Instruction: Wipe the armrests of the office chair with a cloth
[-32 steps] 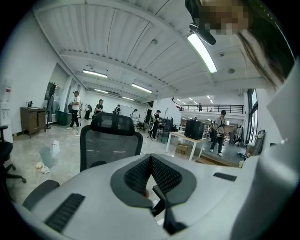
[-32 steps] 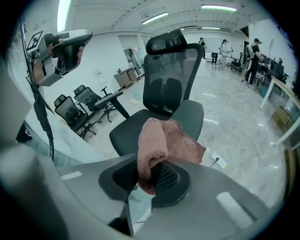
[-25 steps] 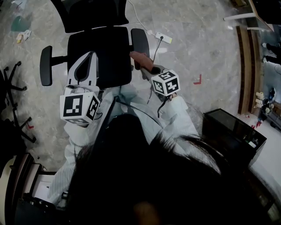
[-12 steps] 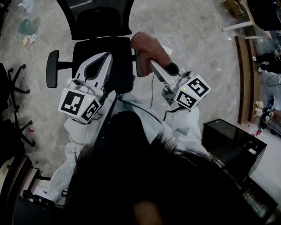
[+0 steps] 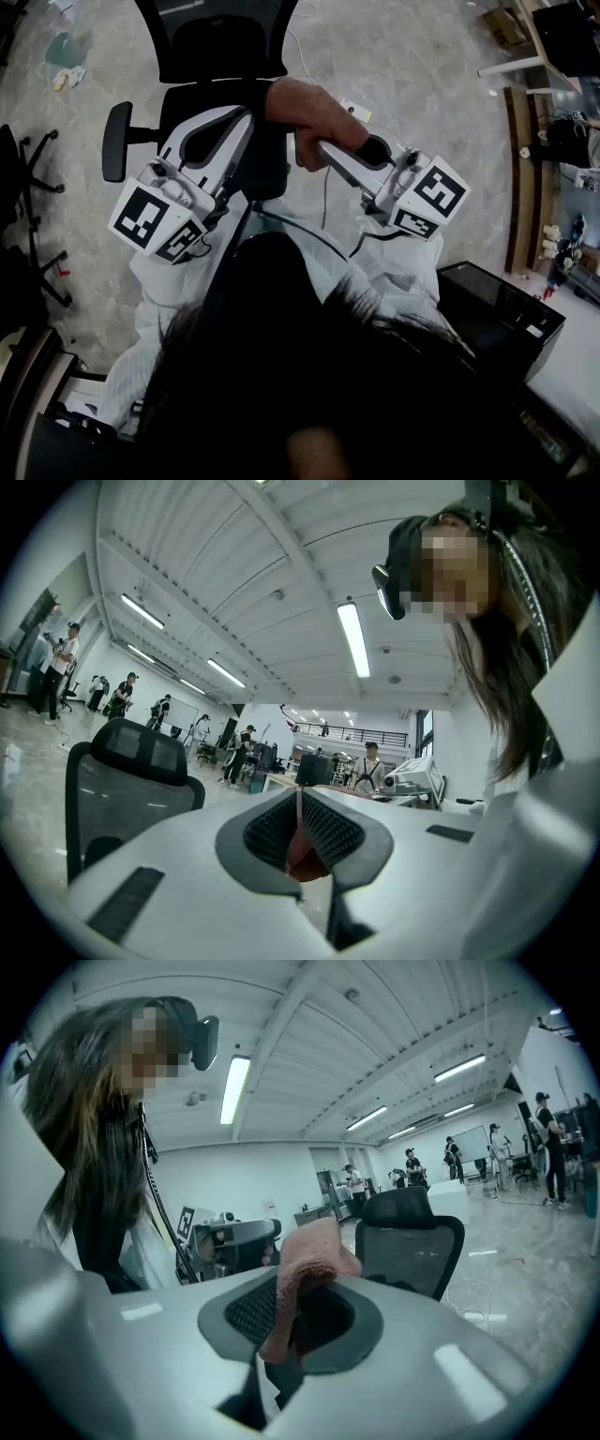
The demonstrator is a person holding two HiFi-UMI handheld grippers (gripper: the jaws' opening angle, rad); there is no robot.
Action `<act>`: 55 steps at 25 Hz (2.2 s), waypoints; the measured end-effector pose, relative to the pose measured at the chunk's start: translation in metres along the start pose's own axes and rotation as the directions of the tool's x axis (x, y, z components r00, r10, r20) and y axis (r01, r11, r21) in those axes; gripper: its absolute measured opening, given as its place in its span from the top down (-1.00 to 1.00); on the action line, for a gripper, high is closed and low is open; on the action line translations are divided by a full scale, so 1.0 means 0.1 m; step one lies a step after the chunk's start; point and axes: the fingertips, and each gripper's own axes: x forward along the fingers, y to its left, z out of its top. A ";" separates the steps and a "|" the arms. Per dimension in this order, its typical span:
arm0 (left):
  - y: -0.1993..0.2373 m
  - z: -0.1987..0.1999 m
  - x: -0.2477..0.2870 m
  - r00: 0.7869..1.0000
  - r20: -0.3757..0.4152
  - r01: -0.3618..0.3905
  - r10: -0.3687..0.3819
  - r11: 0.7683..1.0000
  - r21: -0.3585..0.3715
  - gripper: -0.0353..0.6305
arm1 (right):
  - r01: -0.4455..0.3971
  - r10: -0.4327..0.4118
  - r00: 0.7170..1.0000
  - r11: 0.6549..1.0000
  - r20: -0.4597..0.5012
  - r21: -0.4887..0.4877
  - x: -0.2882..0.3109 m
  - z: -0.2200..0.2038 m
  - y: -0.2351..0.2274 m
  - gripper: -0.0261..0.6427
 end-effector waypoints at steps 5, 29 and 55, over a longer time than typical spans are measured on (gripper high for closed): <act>-0.08 0.07 0.00 0.999 0.000 0.032 -0.032 0.995 0.095 0.71 | -0.066 0.058 0.994 0.994 -0.095 -0.083 0.05 0.00 0.06 0.78; -0.86 -0.66 0.04 0.833 -0.400 0.451 -0.382 0.888 0.091 0.08 | -0.663 0.405 0.554 0.742 -0.727 -0.092 -0.10 -0.32 0.67 0.78; -0.26 -0.32 0.01 0.969 -0.234 0.084 -0.075 0.996 0.031 0.80 | -0.149 0.130 0.982 0.977 -0.134 -0.149 -0.03 0.20 -0.06 0.50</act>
